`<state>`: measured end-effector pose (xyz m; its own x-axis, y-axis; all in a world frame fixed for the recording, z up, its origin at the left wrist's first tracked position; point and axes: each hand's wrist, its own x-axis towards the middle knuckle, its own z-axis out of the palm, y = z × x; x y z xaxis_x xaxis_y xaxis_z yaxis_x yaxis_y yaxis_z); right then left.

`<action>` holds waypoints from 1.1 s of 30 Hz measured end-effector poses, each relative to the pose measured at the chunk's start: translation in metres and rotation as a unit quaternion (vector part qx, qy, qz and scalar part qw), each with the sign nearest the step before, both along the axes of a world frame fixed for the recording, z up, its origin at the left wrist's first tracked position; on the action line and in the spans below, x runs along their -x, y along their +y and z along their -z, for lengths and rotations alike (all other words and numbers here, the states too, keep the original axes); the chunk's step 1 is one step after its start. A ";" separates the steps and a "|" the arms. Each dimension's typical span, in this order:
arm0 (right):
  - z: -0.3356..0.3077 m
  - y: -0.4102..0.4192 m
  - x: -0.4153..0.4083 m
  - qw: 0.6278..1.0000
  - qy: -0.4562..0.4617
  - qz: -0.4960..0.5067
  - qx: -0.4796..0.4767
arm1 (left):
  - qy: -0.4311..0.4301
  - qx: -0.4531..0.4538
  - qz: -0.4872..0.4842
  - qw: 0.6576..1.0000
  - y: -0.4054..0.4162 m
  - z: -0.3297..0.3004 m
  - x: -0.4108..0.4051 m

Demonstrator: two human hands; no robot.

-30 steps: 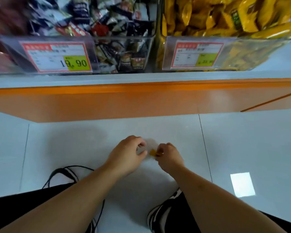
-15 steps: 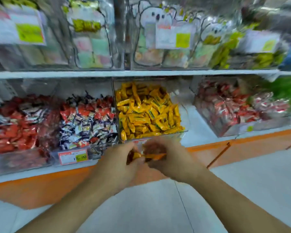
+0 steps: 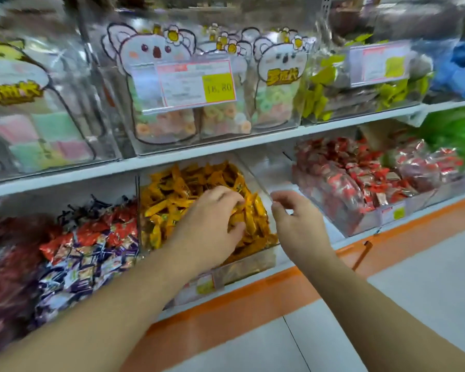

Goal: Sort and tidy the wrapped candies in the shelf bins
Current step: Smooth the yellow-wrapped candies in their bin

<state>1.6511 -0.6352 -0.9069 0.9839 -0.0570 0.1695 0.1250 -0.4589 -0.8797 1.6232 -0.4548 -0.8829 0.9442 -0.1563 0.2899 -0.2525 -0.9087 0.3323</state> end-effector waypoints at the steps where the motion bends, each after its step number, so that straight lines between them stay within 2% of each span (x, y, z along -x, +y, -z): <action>1: 0.006 0.001 -0.004 1.000 0.014 -0.004 -0.016 | 0.020 0.003 0.027 0.999 -0.008 0.009 -0.007; 5: 0.025 0.003 -0.015 0.996 0.035 -0.006 -0.088 | 0.029 -0.016 0.037 0.999 -0.023 0.031 -0.037; 11: 0.034 0.001 -0.022 0.993 0.029 0.003 -0.118 | -0.003 -0.104 0.032 0.994 -0.026 0.040 -0.050; 19: 0.034 -0.005 -0.017 0.991 0.054 0.002 -0.122 | -0.028 -0.050 0.019 0.998 -0.007 0.038 -0.052; 33: 0.034 -0.007 -0.017 0.993 0.051 -0.014 -0.107 | -0.056 -0.064 -0.058 0.995 0.042 0.021 -0.057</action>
